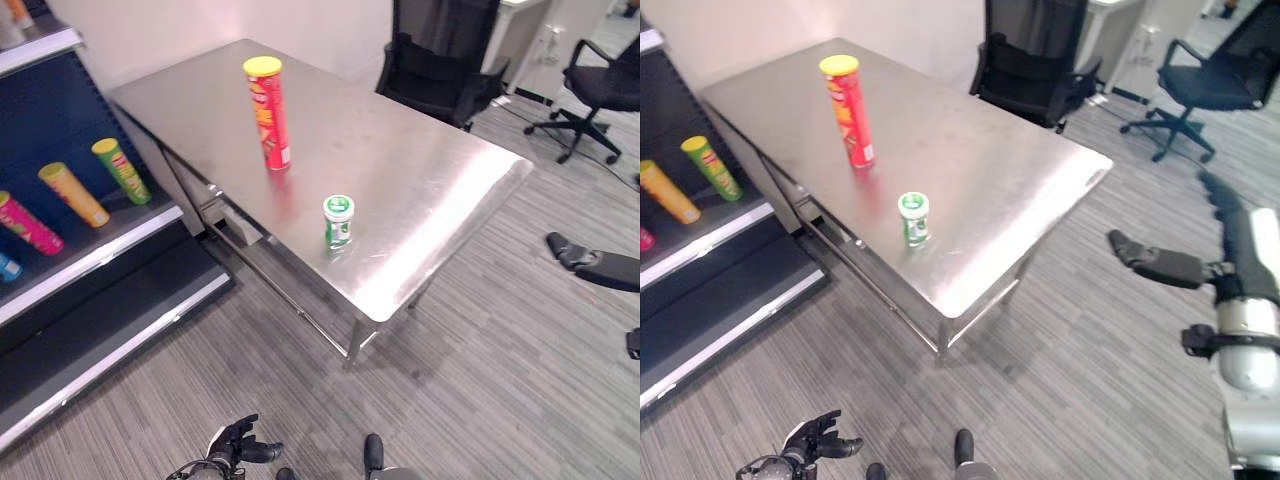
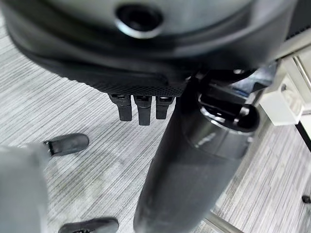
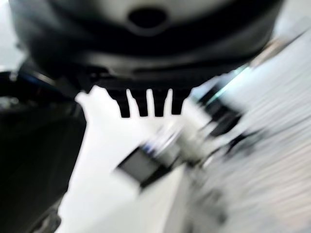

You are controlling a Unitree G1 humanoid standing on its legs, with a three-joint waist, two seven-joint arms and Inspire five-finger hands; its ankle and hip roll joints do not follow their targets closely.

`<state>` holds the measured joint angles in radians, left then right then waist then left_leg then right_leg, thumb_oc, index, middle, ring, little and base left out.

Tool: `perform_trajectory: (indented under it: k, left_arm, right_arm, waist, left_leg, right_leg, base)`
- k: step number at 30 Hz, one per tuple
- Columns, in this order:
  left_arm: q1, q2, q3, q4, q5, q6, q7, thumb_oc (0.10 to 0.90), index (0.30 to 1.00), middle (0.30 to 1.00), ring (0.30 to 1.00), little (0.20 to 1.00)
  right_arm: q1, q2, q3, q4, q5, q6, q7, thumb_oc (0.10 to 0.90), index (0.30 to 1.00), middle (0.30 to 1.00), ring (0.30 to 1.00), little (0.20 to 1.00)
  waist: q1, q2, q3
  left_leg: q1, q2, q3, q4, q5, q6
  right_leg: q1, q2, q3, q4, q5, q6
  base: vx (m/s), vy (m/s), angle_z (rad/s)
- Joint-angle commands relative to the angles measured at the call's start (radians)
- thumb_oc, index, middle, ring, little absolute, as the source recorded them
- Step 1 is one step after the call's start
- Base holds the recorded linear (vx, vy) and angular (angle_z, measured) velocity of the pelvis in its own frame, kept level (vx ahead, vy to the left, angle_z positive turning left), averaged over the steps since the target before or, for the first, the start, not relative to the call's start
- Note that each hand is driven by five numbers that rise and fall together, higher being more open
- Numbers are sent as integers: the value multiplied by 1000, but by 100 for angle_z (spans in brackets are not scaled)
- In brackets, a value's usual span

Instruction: Put the goods on the table back onto the shelves and tidy them up.

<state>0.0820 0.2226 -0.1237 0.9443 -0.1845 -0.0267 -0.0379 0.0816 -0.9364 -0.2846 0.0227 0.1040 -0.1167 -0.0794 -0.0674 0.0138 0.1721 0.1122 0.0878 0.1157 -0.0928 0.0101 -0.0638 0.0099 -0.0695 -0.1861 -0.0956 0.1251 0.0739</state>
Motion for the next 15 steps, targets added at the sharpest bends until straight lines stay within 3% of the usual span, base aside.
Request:
perform_trajectory:
  k: [1, 9, 15]
  left_arm:
    - [-40, 94, -26, 32, 41, -42, -25, 800, 900, 900, 900, 900]
    - [-14, 105, -36, 33, 61, -45, -39, 800, 900, 900, 900, 900]
    - [-11, 104, -55, 25, 58, -50, -32, 800, 900, 900, 900, 900]
  right_arm:
    - [-91, -66, -1, 4, 73, -64, 68, 800, 900, 900, 900, 900]
    - [-234, -115, 200, -4, 83, -65, 142, 800, 900, 900, 900, 900]
    - [-372, -93, 340, 49, 76, -70, 124, 800, 900, 900, 900, 900]
  waist:
    - [28, -42, -29]
    - [56, -27, -33]
    - [71, -14, -32]
  left_leg:
    - [7, 31, 40, 6, -21, -46]
    - [17, 30, 40, 6, -21, -50]
    - [11, 28, 36, 6, -15, -50]
  right_leg:
    - [55, -99, -4, 8, -60, 115]
    - [71, -110, -17, 8, -61, 114]
    - [71, -115, -27, 8, -59, 116]
  base:
    - [19, -29, 14]
    - [13, -29, 7]
    - [1, -11, 0]
